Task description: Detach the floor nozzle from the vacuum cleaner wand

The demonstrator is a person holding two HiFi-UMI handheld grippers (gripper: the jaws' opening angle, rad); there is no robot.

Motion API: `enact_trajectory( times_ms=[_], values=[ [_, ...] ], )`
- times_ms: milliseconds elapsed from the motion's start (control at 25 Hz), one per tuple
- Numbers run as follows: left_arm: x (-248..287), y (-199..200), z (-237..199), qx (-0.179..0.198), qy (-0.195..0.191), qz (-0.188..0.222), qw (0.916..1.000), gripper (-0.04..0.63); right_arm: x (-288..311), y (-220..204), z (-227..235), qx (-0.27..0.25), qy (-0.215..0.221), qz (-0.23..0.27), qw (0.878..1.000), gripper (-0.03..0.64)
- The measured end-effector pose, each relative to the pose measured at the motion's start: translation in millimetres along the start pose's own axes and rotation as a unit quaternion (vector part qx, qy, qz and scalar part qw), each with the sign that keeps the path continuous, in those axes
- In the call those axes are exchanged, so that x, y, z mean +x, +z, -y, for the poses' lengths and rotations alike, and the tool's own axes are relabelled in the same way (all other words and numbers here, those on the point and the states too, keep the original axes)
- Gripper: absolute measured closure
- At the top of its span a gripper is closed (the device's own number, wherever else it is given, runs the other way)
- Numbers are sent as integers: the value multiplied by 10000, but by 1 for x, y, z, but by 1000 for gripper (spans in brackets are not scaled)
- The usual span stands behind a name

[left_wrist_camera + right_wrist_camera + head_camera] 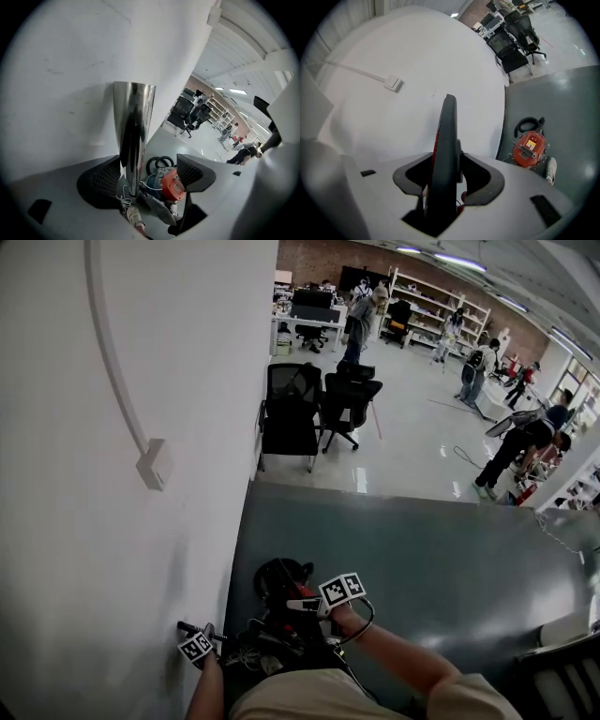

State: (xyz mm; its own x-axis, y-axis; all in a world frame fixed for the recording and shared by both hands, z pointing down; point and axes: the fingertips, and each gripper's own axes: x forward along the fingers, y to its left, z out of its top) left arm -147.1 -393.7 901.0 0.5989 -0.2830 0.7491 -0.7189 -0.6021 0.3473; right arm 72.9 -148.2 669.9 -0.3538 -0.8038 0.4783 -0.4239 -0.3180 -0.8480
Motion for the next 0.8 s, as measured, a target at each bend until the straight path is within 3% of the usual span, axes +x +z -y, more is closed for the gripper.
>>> enact_trajectory(
  times_ms=[280,440,800],
  values=[
    [-16,-14,-7,-247,130,110,9995,233,-2,-9,8,-13,-53,-165,9998,419],
    [-18,-14,-17,-829,193,254,9960,233,7,-12,15,-144,-97,-358,9992,419],
    [-37,-17,3,-1050,233,595,9924,233,6,4,19,-391,215,-640,9969,419]
  ],
)
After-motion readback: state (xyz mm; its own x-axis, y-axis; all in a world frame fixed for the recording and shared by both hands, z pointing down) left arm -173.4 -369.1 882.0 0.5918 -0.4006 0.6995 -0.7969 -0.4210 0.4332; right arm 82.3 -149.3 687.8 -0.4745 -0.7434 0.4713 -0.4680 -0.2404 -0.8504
